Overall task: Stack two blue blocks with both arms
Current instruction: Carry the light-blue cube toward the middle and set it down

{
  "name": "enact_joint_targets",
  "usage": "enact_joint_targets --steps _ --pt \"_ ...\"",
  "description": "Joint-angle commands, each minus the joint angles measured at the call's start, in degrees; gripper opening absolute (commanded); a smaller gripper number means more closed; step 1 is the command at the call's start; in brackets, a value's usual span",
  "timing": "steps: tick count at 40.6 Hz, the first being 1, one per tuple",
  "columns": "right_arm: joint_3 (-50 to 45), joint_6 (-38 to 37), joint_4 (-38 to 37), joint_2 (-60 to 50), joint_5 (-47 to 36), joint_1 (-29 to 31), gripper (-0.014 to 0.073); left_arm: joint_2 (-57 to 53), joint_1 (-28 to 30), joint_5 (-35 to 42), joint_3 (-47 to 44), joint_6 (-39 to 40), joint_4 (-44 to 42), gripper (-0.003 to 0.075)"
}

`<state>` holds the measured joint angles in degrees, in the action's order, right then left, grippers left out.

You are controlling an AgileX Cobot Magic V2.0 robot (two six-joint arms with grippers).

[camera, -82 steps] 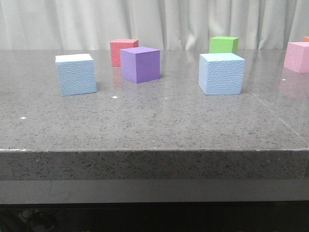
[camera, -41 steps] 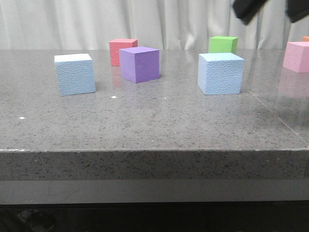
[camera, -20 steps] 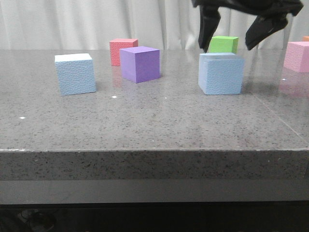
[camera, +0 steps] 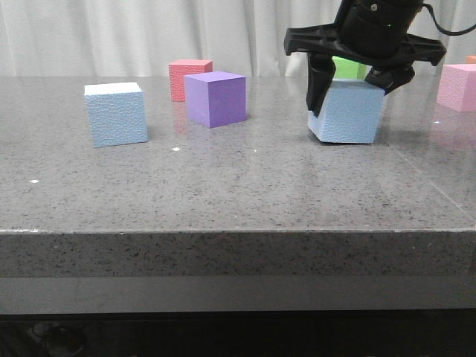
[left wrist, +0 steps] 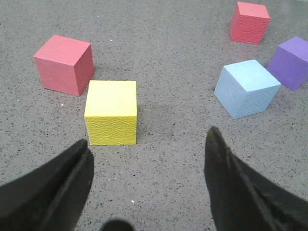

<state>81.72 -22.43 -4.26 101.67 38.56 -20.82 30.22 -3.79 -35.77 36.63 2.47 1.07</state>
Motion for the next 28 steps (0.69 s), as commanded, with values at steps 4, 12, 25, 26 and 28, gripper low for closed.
enact_joint_targets --steps 4,12,25,26,28 --pt "2.6 -0.2 -1.0 -5.5 -1.7 -4.1 0.0405 0.7 -0.4 4.4 2.0 0.5 0.0 0.0484" --pt "6.1 -10.6 -8.0 -3.2 1.9 -10.7 0.0405 0.7 -0.4 4.5 2.0 0.5 0.0 0.0484" --pt "10.2 -24.8 -22.2 2.2 3.6 -17.1 0.0511 0.7 -0.4 4.6 2.0 0.5 0.0 0.0484" --pt "10.4 -24.8 -22.1 2.5 3.6 -17.1 0.0533 0.7 -0.4 4.6 2.0 0.5 0.0 0.0484" --pt "10.4 -25.3 -22.0 2.9 3.2 -17.1 0.0582 0.7 -0.4 4.6 2.0 0.5 0.0 0.0484"
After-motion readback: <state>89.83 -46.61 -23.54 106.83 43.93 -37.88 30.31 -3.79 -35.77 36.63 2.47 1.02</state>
